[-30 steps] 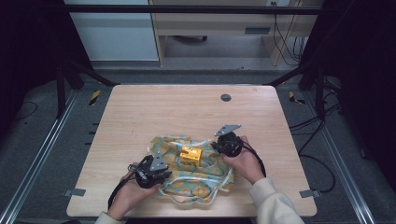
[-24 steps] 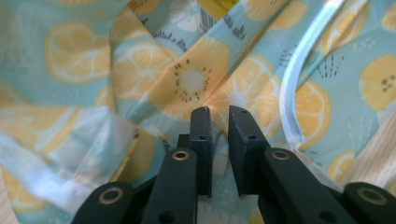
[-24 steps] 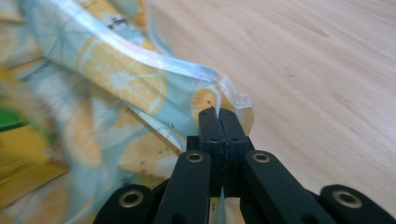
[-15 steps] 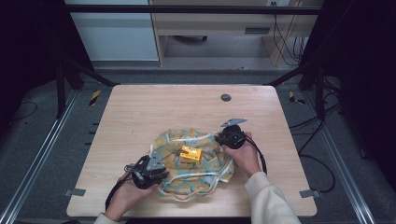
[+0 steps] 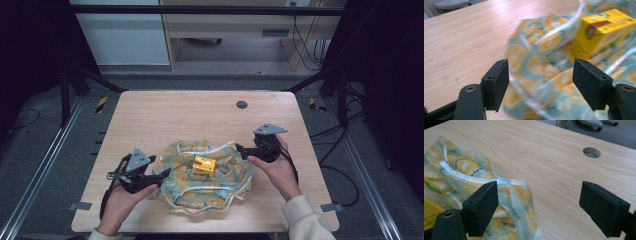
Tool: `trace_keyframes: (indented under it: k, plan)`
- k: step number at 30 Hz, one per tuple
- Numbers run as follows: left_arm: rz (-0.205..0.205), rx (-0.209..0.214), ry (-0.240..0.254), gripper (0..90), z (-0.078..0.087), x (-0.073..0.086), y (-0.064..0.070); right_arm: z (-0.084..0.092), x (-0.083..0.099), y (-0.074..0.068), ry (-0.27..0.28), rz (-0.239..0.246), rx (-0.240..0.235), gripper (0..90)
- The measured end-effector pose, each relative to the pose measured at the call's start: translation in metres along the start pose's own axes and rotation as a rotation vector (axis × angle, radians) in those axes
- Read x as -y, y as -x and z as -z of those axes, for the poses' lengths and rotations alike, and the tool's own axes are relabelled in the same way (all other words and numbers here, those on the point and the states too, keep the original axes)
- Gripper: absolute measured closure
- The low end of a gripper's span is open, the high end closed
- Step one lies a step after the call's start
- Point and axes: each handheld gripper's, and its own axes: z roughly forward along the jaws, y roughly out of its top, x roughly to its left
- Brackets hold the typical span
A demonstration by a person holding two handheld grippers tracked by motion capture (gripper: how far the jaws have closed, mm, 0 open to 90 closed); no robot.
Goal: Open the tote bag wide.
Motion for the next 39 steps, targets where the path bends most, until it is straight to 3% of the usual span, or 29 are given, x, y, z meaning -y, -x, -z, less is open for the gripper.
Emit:
trace_keyframes:
  k: [8,18,39]
  plan:
    - [0.096,-0.096,0.035,23.3,0.021,0.009,-0.04,0.021,0.004,0.021,0.031,-0.042,0.061,12.0]
    - [0.142,-0.166,0.033,19.0,0.032,0.019,-0.065,0.046,0.016,0.035,0.047,-0.067,0.104,8.5]
    - [0.174,-0.193,0.014,14.9,0.034,0.031,-0.082,0.075,0.06,0.058,0.055,-0.154,0.16,6.1]
